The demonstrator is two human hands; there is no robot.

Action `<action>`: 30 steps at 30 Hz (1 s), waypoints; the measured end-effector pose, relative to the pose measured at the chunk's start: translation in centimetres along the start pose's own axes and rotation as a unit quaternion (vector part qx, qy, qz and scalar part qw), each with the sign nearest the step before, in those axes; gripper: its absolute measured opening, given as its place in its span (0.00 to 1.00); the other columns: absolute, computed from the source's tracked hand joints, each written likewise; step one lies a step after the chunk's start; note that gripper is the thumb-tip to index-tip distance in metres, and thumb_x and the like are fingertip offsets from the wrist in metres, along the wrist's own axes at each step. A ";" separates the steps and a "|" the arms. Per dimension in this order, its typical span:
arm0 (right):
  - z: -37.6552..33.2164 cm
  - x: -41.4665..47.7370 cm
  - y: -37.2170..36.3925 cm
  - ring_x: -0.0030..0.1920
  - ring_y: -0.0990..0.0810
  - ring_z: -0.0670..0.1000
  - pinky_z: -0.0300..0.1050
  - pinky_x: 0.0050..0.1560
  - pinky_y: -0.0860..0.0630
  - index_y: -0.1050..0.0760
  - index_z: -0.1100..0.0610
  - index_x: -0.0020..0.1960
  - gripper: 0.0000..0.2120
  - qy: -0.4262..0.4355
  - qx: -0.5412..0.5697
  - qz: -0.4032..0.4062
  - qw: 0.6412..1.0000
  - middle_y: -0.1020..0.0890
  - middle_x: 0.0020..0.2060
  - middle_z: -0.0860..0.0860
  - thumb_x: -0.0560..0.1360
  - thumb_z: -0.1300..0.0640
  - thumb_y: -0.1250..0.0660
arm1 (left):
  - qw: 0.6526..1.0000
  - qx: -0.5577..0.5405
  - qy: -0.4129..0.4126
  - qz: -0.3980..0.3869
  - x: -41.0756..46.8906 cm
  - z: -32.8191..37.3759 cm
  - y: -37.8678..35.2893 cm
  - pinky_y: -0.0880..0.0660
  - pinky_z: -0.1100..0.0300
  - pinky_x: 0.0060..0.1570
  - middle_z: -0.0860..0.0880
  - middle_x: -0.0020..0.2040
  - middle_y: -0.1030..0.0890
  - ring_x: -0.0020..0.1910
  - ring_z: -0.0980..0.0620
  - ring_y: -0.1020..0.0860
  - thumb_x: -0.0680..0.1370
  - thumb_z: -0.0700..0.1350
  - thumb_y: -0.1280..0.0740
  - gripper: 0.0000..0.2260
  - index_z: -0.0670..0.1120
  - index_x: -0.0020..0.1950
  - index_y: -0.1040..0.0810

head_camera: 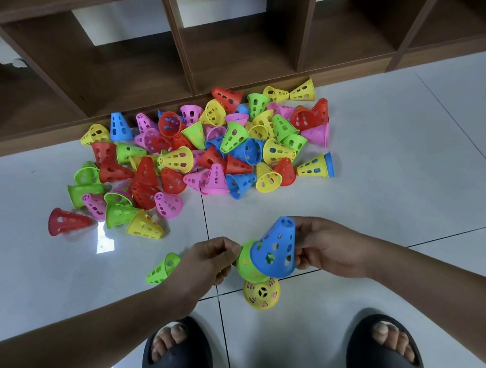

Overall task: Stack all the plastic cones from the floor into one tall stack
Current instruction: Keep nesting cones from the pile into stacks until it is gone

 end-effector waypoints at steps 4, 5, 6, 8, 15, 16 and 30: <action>0.3 -0.3 -0.7 0.39 0.29 0.55 0.44 0.41 0.29 0.23 0.63 0.62 0.15 0.015 -0.013 0.001 1.000 0.27 0.50 0.62 0.76 0.61 0.32 | 0.999 -0.045 -0.006 -0.024 0.0 0.4 0.0 0.35 0.61 0.35 0.47 0.36 0.28 0.34 0.52 0.32 0.86 0.40 0.34 0.08 0.42 0.48 0.19; 0.2 -0.3 -0.8 0.41 0.30 0.58 0.44 0.41 0.29 0.23 0.63 0.62 0.15 0.029 -0.010 0.006 1.000 0.26 0.50 0.63 0.76 0.60 0.32 | 0.998 -0.057 -0.008 -0.032 0.1 0.5 0.0 0.35 0.60 0.35 0.46 0.37 0.29 0.34 0.52 0.32 0.85 0.40 0.34 0.08 0.43 0.47 0.19; 0.0 -0.4 -0.9 0.43 0.31 0.61 0.45 0.40 0.29 0.22 0.63 0.61 0.15 0.043 -0.009 0.011 0.999 0.25 0.50 0.64 0.76 0.60 0.31 | 0.997 -0.067 -0.009 -0.040 0.1 0.5 0.0 0.35 0.60 0.35 0.46 0.37 0.29 0.34 0.51 0.32 0.85 0.40 0.33 0.08 0.44 0.47 0.19; -0.3 -0.6 -1.1 0.45 0.32 0.62 0.45 0.39 0.27 0.21 0.61 0.60 0.11 0.064 -0.014 0.020 0.998 0.24 0.49 0.63 0.78 0.62 0.33 | 0.996 -0.071 -0.010 -0.055 0.1 0.5 0.0 0.34 0.60 0.35 0.46 0.38 0.29 0.35 0.52 0.32 0.85 0.39 0.34 0.08 0.44 0.47 0.20; 0.4 -1.4 -1.3 0.37 0.24 0.59 0.51 0.40 0.23 0.19 0.60 0.57 0.07 0.047 -0.102 0.022 0.993 0.20 0.45 0.66 0.84 0.66 0.36 | 0.996 -0.024 0.010 -0.091 -0.2 -1.3 -0.6 0.33 0.61 0.34 0.48 0.36 0.27 0.33 0.53 0.31 0.85 0.43 0.33 0.09 0.38 0.51 0.19; 0.6 -1.5 -1.3 0.37 0.24 0.59 0.52 0.40 0.23 0.19 0.59 0.57 0.08 0.042 -0.117 0.020 0.992 0.19 0.45 0.67 0.84 0.66 0.36 | 0.996 -0.012 0.013 -0.089 -0.2 -1.7 -0.7 0.32 0.61 0.34 0.48 0.36 0.26 0.33 0.53 0.31 0.85 0.43 0.32 0.10 0.36 0.52 0.19; 2.0 1.5 5.4 0.41 0.13 0.52 0.47 0.41 0.19 0.18 0.55 0.55 0.08 0.047 -0.167 0.262 0.950 0.18 0.54 0.62 0.81 0.64 0.33 | 0.920 0.378 -0.087 0.058 1.8 -4.1 5.1 0.21 0.62 0.43 0.59 0.40 0.16 0.40 0.58 0.18 0.79 0.45 0.25 0.04 0.54 0.50 0.17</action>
Point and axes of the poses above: each hand's wrist, its own x-axis towards the middle knuckle, its own y-axis out of the back of the hand, z = x × y, the point moved 3 cm from there along x, towards the middle knuckle
